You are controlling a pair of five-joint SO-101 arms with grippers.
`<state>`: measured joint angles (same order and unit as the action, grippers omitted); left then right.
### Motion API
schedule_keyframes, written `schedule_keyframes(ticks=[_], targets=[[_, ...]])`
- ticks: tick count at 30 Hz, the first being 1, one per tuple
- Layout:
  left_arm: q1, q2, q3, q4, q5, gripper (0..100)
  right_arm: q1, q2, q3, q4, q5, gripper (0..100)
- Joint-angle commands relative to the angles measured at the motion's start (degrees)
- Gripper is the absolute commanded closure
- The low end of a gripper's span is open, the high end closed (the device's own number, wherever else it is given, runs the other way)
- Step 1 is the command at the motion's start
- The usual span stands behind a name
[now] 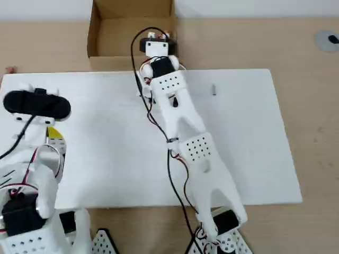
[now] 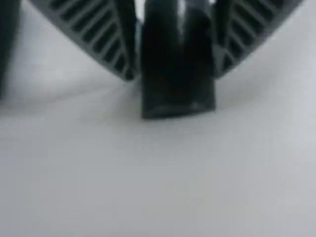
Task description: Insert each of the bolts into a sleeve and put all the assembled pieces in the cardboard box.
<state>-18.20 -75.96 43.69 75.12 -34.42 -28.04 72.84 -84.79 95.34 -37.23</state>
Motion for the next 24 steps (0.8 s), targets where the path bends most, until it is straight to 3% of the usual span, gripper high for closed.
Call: schedule_keyframes(ticks=[1,9,17,24], targets=[[0.4,-1.6,-0.2,-0.9,-0.6,99,-0.4,-0.2,-4.5,-2.2,-0.1,98.8],[0.3,-1.9,-0.5,-0.9,-0.6,99,-0.2,-0.6,-10.7,1.5,0.4,98.8],[0.3,-1.9,-0.6,-0.9,-0.6,99,4.8,-8.6,-10.7,1.4,4.5,98.8],[0.3,-1.9,-0.6,-0.8,-0.6,99,7.5,-15.0,-10.7,2.2,12.7,98.8]])
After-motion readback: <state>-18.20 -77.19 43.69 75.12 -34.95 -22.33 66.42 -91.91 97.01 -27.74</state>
